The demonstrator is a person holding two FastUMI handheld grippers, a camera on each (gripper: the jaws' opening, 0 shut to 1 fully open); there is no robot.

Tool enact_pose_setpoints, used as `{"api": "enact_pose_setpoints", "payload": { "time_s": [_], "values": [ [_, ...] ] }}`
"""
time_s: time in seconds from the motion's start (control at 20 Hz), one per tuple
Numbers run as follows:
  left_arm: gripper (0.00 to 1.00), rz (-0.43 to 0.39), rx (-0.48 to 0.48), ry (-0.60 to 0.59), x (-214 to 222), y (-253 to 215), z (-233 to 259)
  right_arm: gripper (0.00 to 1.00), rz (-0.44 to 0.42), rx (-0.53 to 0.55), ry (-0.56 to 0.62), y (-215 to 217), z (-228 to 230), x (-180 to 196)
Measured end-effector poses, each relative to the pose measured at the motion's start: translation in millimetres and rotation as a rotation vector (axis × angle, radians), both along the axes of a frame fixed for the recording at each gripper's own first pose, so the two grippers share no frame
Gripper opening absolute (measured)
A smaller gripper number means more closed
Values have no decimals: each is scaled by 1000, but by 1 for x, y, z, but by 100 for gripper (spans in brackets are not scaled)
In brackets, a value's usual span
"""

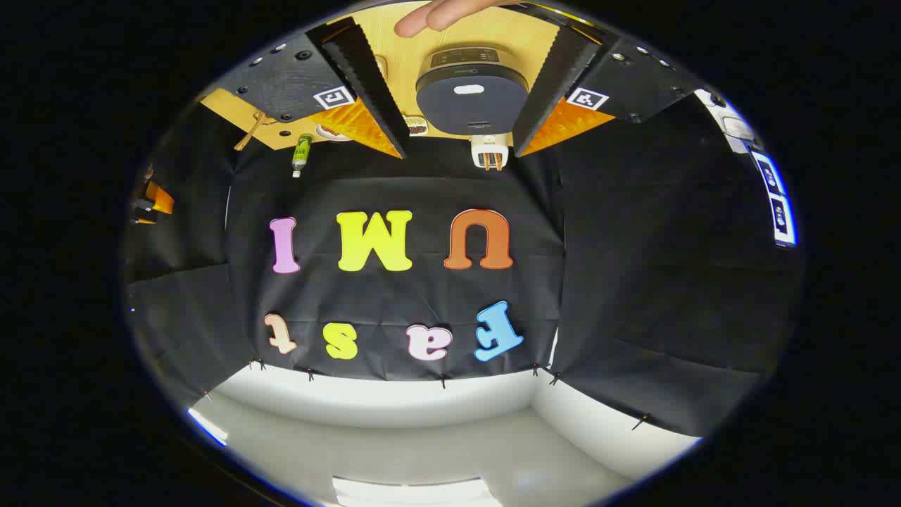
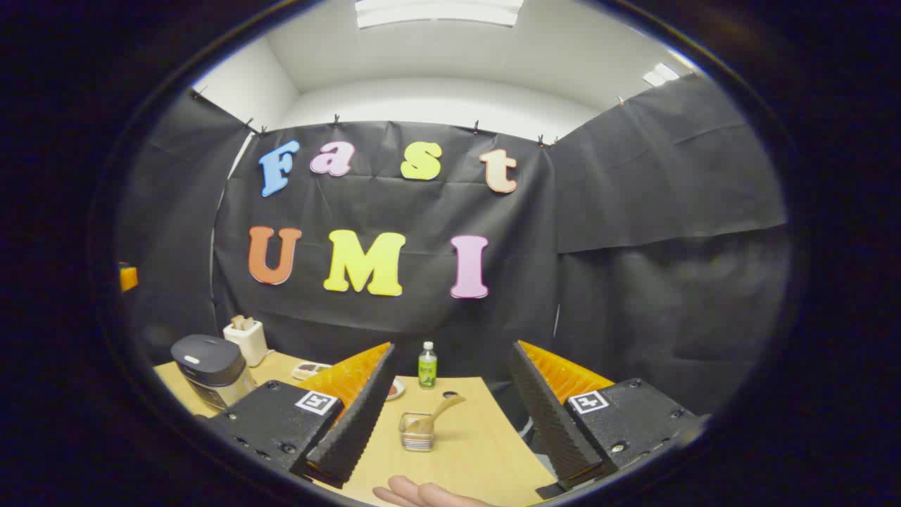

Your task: Close the left gripper, press the button to open the rice cooker; take a wooden spoon from the chopstick holder with the right hand, scoop a spoonful of rice and pour it into the rice cooker, then put the wooden spoon back into the chopstick holder.

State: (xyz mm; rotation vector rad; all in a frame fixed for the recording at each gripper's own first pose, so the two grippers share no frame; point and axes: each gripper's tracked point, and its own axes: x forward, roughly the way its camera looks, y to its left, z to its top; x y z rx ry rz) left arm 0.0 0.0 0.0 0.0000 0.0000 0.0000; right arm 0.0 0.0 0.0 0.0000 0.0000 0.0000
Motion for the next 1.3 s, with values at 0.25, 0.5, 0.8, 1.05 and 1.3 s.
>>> {"api": "enact_pose_setpoints", "payload": {
  "time_s": [0.25,0.5,0.8,1.05,1.3],
  "values": [
    [94,2,31,-2,-6,2,-8,100,22,81,24,0,11,7],
    [94,20,25,-3,-8,2,-9,100,13,91,19,-6,15,7],
    [94,3,21,1,-10,-11,-8,100,-21,57,-2,-23,20,-1],
    [94,-6,37,7,1,-21,-13,100,-24,25,-2,-30,14,-8],
    [84,-38,45,37,21,-34,-22,100,-33,23,-15,-42,12,-14]
  ]
}}
